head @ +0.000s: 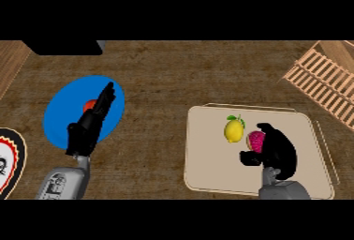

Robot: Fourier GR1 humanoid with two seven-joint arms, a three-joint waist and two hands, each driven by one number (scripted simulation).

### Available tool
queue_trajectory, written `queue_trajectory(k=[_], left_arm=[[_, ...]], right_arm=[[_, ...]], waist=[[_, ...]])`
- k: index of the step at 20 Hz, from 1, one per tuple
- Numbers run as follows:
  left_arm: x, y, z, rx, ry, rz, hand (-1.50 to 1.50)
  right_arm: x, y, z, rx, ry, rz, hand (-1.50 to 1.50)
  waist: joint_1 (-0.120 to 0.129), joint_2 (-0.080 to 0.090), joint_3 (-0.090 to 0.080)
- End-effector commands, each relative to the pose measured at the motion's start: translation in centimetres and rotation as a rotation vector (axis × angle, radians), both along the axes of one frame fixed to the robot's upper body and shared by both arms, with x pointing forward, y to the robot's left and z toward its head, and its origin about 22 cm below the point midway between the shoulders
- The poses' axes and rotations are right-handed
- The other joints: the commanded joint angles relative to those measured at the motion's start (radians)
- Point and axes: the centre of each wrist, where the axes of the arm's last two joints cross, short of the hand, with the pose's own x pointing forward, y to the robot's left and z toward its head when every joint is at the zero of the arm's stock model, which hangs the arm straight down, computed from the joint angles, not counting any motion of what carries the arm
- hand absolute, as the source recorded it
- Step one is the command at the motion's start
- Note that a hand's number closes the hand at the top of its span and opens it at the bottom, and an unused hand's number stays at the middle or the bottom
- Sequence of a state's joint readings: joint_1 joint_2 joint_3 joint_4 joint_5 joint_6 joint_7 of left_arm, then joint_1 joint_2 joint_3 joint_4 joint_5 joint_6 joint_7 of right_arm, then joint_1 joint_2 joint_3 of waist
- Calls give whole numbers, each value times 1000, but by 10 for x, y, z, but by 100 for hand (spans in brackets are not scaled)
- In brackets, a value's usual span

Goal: Pick the cupcake from the tray and place it in the tiered shelf

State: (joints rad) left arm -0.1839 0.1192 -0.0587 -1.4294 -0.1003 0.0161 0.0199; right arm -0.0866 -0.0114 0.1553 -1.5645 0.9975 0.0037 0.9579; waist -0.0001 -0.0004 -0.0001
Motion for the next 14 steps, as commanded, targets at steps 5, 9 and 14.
queue_trajectory(k=[5, 9, 14], left_arm=[[7, -2, 10, 0, -5, -2, 0], [1, -8, 5, -4, 5, 3, 0], [8, -19, 11, -5, -17, -52, 0]], right_arm=[[17, -9, -3, -112, 12, 66, 150], [-6, -8, 0, -115, -48, 70, 150], [88, 32, 34, -43, -27, -218, 150]], waist=[[1, 0, 0], [-2, 0, 0], [39, 12, 1]])
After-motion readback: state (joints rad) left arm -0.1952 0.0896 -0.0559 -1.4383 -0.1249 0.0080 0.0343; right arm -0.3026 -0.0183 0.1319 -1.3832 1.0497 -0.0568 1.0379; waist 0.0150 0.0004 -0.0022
